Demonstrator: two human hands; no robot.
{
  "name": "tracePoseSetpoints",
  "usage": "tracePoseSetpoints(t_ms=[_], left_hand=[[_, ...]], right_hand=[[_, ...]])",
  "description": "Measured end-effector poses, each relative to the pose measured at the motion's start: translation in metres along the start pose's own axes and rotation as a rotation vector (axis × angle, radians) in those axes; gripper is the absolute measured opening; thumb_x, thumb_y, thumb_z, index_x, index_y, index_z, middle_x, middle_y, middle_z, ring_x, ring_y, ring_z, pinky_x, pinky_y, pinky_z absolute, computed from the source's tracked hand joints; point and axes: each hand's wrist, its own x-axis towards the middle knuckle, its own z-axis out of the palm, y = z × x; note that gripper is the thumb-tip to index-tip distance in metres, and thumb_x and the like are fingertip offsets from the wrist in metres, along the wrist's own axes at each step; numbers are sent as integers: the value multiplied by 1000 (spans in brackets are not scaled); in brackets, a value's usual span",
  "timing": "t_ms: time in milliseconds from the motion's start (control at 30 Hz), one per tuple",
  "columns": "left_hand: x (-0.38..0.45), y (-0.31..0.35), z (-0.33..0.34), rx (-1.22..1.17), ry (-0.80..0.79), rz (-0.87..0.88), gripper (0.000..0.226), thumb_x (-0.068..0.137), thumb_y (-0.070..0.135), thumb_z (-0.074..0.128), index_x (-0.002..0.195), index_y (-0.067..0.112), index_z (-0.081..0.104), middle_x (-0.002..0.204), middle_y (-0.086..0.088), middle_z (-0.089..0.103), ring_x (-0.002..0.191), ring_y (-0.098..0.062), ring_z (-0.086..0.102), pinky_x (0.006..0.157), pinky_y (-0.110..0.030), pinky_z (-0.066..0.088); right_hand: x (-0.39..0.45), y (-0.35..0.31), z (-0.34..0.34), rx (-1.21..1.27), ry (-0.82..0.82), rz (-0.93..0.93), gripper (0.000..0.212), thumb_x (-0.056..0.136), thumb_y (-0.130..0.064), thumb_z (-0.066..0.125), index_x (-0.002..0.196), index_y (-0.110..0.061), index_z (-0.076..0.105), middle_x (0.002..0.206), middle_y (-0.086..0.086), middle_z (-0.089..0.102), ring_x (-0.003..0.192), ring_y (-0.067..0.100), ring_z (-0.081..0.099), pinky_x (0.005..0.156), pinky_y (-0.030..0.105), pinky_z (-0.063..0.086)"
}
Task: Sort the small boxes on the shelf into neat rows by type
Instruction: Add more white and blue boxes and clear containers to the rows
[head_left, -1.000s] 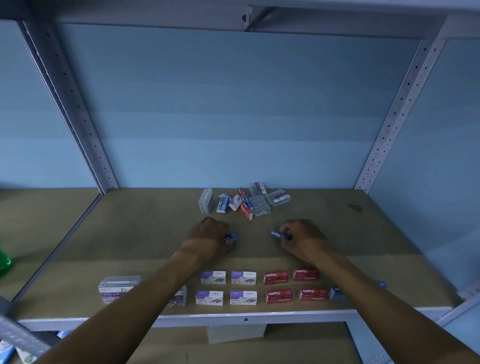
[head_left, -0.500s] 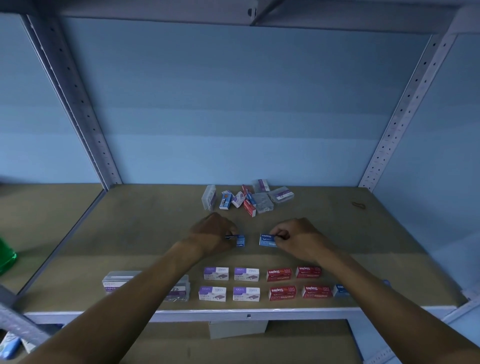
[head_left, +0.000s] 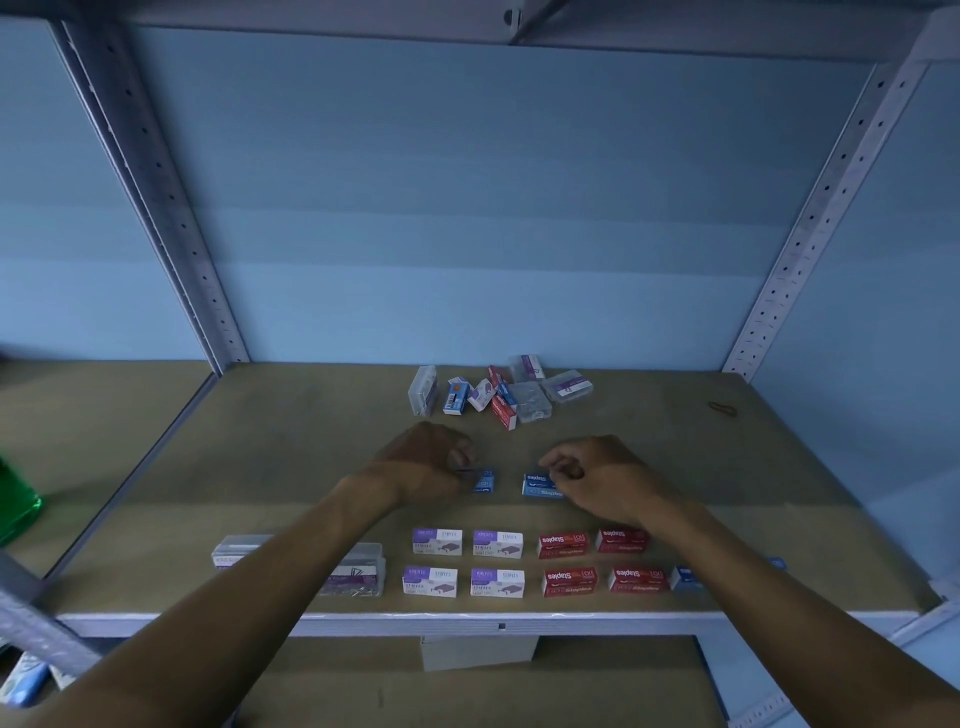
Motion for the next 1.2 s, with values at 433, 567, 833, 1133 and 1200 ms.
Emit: tracePoseSetpoints(t_ms=[433, 567, 833, 1133, 1200], left_hand=[[19, 28, 14, -11, 94, 136, 20, 74, 26, 79, 91, 26, 69, 98, 7, 71, 89, -12, 65, 77, -27, 55], [12, 28, 4, -203, 159, 173, 25, 73, 17, 79, 89, 23, 60, 90, 6, 67, 83, -11, 64, 70, -26, 52], [-6, -7, 5, -174, 37, 36, 26, 76, 19, 79, 97, 26, 67, 94, 13, 69, 85, -3, 64, 68, -9, 48], [-3, 5, 6, -59, 73, 22, 17, 80, 33, 77, 96, 27, 76, 95, 10, 74, 84, -3, 65, 77, -22, 55], [0, 15, 6, -63, 99, 43, 13, 79, 33, 77, 91, 28, 77, 90, 12, 74, 81, -3, 66, 77, -24, 56]], right_hand=[[-3, -1, 6, -1, 4, -7, 23, 95, -22, 65, 116, -24, 75, 111, -9, 75, 92, 1, 67, 85, 17, 52], [-3, -1, 7, -13, 10, -13, 23, 95, -22, 66, 115, -27, 74, 110, -10, 74, 86, -2, 63, 82, 17, 51], [0, -7, 7, -13, -7, -9, 21, 95, -28, 69, 116, -28, 73, 113, -10, 73, 92, 2, 63, 88, 25, 55], [1, -7, 3, -72, -6, -20, 21, 95, -28, 69, 115, -30, 75, 114, -12, 74, 94, 3, 65, 86, 23, 53], [-3, 0, -7, -32, 26, -13, 19, 94, -26, 71, 112, -28, 77, 110, -11, 75, 92, 2, 67, 82, 19, 52]])
